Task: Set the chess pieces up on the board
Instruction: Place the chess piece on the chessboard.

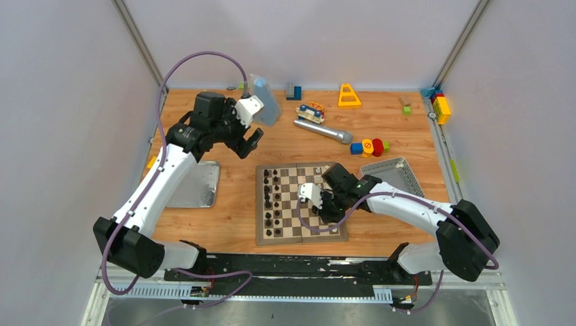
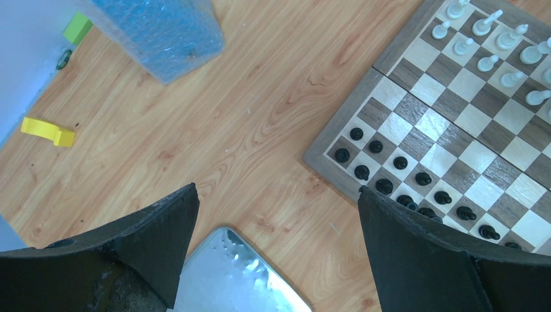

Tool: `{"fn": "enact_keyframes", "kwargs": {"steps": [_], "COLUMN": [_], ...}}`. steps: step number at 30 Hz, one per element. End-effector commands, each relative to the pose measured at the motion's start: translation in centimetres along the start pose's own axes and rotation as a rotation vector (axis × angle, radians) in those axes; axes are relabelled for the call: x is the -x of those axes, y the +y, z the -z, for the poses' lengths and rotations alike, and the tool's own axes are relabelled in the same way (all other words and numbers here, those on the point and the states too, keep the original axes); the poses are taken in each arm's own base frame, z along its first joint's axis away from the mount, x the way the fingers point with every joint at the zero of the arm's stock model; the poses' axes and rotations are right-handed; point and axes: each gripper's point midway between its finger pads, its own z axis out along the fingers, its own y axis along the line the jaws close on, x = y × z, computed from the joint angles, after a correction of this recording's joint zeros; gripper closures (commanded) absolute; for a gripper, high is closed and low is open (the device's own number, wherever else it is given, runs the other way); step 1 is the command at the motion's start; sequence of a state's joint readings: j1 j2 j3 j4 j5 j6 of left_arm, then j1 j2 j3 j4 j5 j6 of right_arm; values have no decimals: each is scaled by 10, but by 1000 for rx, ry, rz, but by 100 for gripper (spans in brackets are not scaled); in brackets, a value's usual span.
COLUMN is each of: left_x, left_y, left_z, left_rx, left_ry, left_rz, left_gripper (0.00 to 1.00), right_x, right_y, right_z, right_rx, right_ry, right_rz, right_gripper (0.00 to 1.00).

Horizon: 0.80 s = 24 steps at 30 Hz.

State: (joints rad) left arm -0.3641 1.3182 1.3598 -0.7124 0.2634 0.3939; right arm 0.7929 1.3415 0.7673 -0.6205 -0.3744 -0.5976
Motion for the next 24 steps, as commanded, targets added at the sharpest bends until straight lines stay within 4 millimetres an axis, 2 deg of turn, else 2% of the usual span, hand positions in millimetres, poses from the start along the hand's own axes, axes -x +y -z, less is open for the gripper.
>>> {"fn": "enact_keyframes", "kwargs": {"steps": [1,7,12,19,24], "left_x": [14,13,13,12,12], "left_y": [1,1,1,0,0], "left_z": [10,10,10,10,10], "left_rx": [13,13,10,9,8], "left_ry": [-67,-66,-66,-62,-61], "left_rz": [8,7,6,3,1], "left_gripper": [0,0,0,0,0], "right_x": [7,4,4,16,37], "right_y": [-2,-1,-4,-7,-8], "right_z": [-2,-4,-1,13,35], "right_rx": [-12,-18,-46,-77,-98], "right_ry": [-22,-10,-2,-37,-94], "right_rz": [6,8,9,23,34], "right_gripper": [100,94,84,68,62]}}
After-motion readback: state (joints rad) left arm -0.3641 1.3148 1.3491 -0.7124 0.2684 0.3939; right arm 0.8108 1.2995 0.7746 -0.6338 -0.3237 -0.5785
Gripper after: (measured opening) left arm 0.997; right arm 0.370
